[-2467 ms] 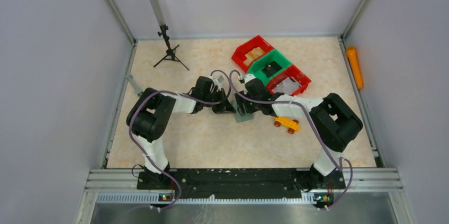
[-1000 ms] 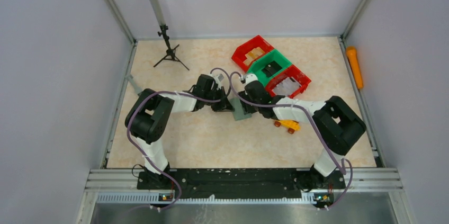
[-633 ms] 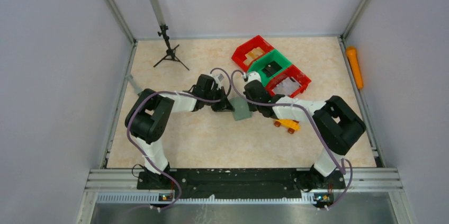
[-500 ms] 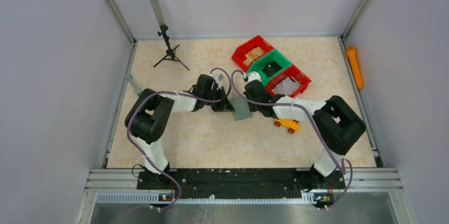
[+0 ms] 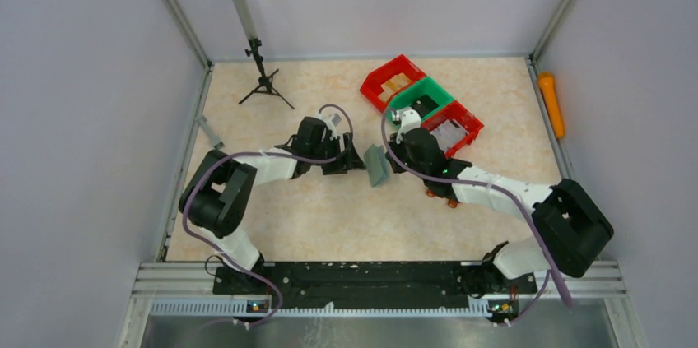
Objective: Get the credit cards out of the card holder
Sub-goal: Open the card holder at the center of the board.
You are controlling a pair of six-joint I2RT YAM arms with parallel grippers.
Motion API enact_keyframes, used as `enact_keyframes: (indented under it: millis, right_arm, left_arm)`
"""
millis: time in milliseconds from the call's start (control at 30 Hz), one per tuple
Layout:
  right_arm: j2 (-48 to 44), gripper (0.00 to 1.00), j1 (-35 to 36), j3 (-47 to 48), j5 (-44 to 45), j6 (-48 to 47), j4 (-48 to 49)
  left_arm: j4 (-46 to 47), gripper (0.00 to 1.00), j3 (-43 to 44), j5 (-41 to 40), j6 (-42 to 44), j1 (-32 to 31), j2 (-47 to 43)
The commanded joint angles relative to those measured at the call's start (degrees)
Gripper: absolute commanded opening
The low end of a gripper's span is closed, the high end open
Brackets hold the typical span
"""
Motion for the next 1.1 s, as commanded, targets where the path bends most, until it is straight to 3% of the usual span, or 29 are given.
enact_keyframes:
  millis: [0,133,467,700,1067]
  right_arm:
    - [-4.77,0.00,-0.54,-2.28,-4.14,0.77,8.82]
    - [-5.64,0.00,-0.64,-3.00,-4.63,0.83,9.44]
    - [-1.81,0.00,-0.73,-0.17,-4.27,0.63,6.07]
    - [-1.94,0.00,-0.73,-0.38,-5.14,0.58,6.40]
    - [-4.76,0.00,-0.69,-2.86,-9.44,0.10,10.48]
  left_arm:
    - [2.17,0.79,-3.50,-0.15,1.31,0.20,-5.33]
    - [5.22,0.90,-5.00,2.12,1.34,0.21,-6.98]
    - [7.43,0.86,-4.08,6.91,0.09,0.25,-3.96]
    - [12.39,0.91,-6.74,8.73,-0.18,0.27,-6.75]
    - [12.35,0.97,-6.56,9.05,0.00,0.25,-6.53]
